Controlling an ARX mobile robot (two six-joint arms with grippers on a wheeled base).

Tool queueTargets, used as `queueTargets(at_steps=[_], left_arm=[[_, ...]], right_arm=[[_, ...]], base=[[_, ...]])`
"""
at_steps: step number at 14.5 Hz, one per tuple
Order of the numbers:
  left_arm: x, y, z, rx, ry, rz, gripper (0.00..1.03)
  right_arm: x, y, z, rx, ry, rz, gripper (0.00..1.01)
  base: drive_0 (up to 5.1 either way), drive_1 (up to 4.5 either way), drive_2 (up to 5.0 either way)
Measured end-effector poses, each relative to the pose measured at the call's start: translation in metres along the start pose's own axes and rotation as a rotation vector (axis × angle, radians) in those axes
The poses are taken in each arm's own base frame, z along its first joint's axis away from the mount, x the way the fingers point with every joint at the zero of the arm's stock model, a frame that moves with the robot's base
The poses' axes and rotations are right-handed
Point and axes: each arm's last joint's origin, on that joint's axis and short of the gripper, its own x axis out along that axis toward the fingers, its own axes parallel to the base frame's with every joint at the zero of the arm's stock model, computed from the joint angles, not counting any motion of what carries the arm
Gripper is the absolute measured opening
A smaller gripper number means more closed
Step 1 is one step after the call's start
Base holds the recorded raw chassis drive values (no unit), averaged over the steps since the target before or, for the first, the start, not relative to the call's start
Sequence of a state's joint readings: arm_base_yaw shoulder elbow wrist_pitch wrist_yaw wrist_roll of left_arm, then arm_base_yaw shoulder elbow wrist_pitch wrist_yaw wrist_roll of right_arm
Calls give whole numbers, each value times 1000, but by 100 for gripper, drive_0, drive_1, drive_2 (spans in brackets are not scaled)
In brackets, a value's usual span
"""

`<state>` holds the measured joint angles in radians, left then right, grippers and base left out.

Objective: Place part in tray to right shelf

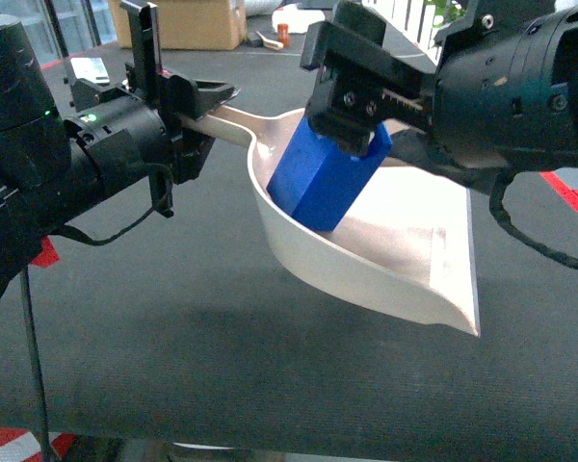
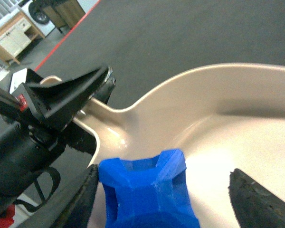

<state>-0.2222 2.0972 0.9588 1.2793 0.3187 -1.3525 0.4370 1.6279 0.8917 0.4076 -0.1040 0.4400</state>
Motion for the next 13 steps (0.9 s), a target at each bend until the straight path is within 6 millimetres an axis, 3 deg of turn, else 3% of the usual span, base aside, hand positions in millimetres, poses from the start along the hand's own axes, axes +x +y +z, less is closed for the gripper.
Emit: queueTargets(at_steps=[6, 9, 11, 13], left_arm=[[0, 0, 0, 0, 2, -1, 13], [0, 0, -1, -2, 4, -1, 13], [0, 0, -1, -2, 3, -1, 13], [0, 0, -1, -2, 4, -1, 13]], right_arm=[[-19, 0, 16, -30, -138, -38, 98], [-84, -18, 47, -196, -512, -262, 98], [-128, -51, 36, -323, -627, -486, 98], [-167, -79, 7, -428, -552, -610, 98]], base=[[0, 0, 0], [0, 0, 0], [0, 0, 0], [0, 0, 0]])
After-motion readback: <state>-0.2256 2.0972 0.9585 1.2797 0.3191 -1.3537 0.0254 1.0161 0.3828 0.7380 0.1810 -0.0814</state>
